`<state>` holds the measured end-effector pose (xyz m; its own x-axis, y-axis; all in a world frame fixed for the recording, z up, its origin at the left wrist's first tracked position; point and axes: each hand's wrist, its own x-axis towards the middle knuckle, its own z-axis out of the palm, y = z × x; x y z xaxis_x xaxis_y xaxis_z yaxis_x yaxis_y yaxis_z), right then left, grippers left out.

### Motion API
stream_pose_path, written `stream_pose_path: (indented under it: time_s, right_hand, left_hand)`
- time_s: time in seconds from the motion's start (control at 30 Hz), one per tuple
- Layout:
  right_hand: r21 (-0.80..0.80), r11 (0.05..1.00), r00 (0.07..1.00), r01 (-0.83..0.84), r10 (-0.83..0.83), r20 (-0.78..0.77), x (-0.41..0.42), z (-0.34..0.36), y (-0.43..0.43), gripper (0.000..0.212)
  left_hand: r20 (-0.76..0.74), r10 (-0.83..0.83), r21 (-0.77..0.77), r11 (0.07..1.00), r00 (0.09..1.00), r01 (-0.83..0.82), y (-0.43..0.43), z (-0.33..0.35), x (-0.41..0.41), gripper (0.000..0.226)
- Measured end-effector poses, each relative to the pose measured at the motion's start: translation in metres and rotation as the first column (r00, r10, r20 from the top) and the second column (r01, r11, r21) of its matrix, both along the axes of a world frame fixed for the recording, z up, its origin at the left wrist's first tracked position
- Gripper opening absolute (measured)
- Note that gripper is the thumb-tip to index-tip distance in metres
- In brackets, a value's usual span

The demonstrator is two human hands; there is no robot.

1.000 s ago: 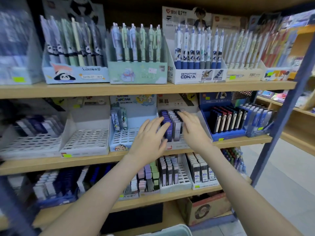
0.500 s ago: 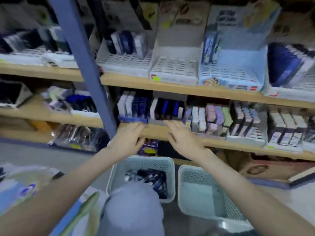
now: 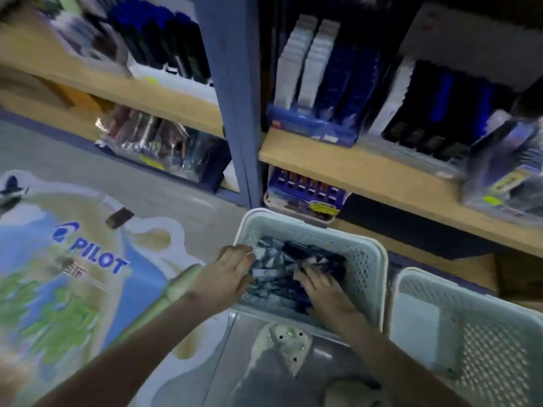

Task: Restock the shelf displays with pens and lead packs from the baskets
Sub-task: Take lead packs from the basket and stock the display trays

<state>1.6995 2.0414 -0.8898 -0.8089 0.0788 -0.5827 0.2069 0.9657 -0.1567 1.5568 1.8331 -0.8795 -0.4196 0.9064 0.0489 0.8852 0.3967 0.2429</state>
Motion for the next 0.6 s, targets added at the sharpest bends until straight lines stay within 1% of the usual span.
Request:
stream_pose_path:
  time_s: [0.03, 0.1, 0.13, 0.2, 0.27, 0.43, 0.47, 0.53, 0.6]
  right_hand:
    - [-0.009, 1.0, 1.0, 0.001, -0.001, 0.017, -0.003, -0.012, 0.0, 0.105]
    - [-0.035, 0.996, 0.995, -0.081, 0.083, 0.053, -0.005, -0.03, -0.002, 0.091]
    - [-0.052, 0.992, 0.99, -0.116, 0.12, 0.073, -0.006, -0.036, -0.003, 0.084]
    - [-0.038, 0.986, 0.986, -0.161, 0.162, 0.03, -0.011, -0.047, -0.005, 0.079]
    - [-0.05, 0.991, 0.992, -0.121, 0.122, 0.012, -0.016, -0.056, -0.005, 0.079]
    - [0.048, 0.994, 0.995, -0.1, 0.1, -0.012, -0.024, -0.067, -0.003, 0.085]
    - [0.063, 0.991, 0.993, -0.117, 0.117, -0.004, -0.025, -0.068, -0.003, 0.084]
    - [0.079, 0.986, 0.988, -0.148, 0.151, -0.036, -0.025, -0.071, -0.001, 0.082]
    - [0.148, 0.957, 0.96, -0.249, 0.264, -0.089, -0.024, -0.076, 0.002, 0.075]
  left_hand:
    - [-0.003, -0.001, -0.005, 1.0, 1.0, 0.001, 0.001, -0.009, 0.002, 0.035]
    - [0.013, 0.019, 0.017, 1.0, 1.0, -0.02, 0.004, -0.021, 0.006, 0.035]
    - [-0.005, 0.024, 0.019, 1.0, 1.0, -0.024, 0.006, -0.023, 0.008, 0.035]
    - [-0.076, 0.007, -0.015, 1.0, 0.997, -0.008, 0.008, -0.024, 0.009, 0.038]
    - [-0.127, -0.019, -0.033, 0.999, 0.992, 0.015, 0.008, -0.02, 0.009, 0.042]
    - [-0.166, -0.037, -0.052, 0.998, 0.985, 0.028, 0.009, -0.019, 0.009, 0.051]
    - [-0.17, -0.042, -0.067, 0.997, 0.985, 0.031, 0.009, -0.019, 0.01, 0.052]
    - [-0.181, -0.069, -0.123, 0.991, 0.981, 0.047, 0.011, -0.018, 0.011, 0.051]
    - [-0.19, -0.101, -0.188, 0.98, 0.977, 0.065, 0.017, -0.019, 0.014, 0.048]
